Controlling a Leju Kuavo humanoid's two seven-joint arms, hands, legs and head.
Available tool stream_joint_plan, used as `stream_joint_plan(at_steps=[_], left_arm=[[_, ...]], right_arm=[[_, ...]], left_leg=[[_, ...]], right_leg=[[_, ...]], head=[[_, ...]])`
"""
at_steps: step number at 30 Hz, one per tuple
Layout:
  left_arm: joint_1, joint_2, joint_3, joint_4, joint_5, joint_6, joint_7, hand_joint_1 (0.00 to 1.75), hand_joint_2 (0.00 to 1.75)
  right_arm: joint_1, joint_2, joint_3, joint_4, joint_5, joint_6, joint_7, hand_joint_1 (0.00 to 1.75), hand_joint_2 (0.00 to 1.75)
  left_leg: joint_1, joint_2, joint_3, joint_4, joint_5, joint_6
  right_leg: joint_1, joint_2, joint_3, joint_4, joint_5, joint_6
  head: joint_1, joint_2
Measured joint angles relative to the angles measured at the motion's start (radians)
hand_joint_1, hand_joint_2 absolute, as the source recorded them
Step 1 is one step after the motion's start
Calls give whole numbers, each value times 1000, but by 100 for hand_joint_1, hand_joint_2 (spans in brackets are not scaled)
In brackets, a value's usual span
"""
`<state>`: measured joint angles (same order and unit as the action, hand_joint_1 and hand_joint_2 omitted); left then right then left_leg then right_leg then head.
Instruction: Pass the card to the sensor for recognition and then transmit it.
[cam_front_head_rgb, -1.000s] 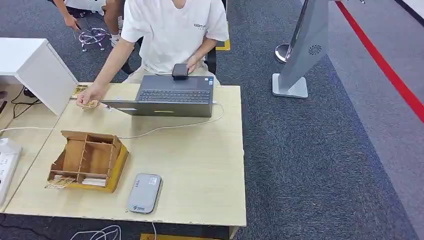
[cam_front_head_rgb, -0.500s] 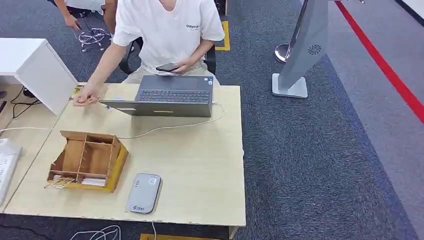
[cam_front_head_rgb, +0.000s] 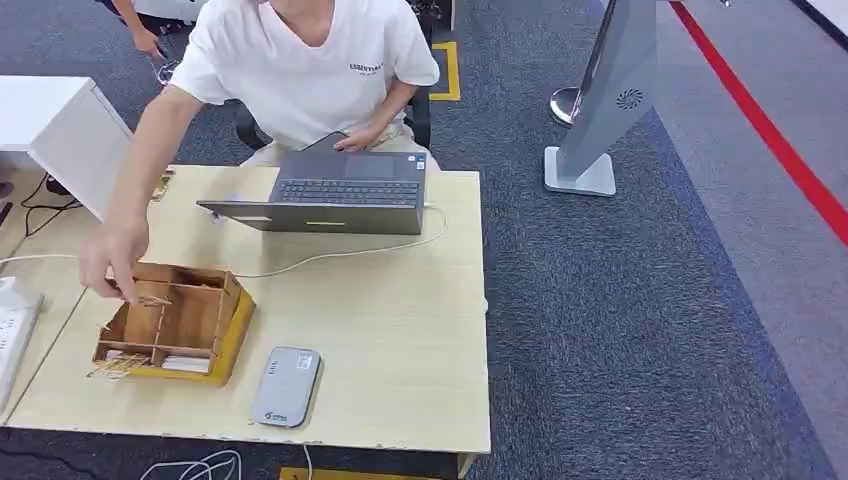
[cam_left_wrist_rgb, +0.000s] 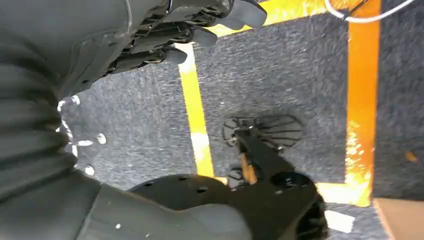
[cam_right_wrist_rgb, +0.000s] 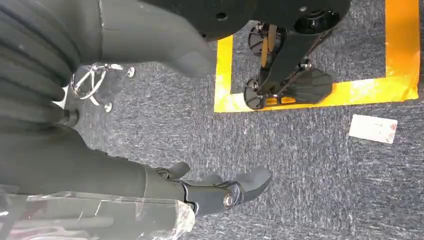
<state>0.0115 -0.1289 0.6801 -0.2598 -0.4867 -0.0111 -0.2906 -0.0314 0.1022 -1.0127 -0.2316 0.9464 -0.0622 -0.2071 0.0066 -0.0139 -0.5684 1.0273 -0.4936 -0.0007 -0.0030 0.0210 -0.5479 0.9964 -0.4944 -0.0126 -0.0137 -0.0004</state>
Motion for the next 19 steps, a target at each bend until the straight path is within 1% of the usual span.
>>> stream_joint_plan(at_steps=[7,18,19], left_arm=[[22,27,-127,0,83,1,48,0,0],[55,59,-299,-18,213,4,125,0,0],[58,62,-312,-20,224,4,129,47,0]], right_arm=[[27,-13,156,-23,-161,5,36,0,0],[75,-38,418,-64,-413,23,90,0,0],[79,-40,440,-68,-434,23,93,23,0]], left_leg=[[0,0,0,0,0,0],[0,0,0,0,0,0],[0,0,0,0,0,0]], right_leg=[[0,0,0,0,0,0],[0,0,0,0,0,0],[0,0,0,0,0,0]], head=[[0,0],[0,0],[0,0]])
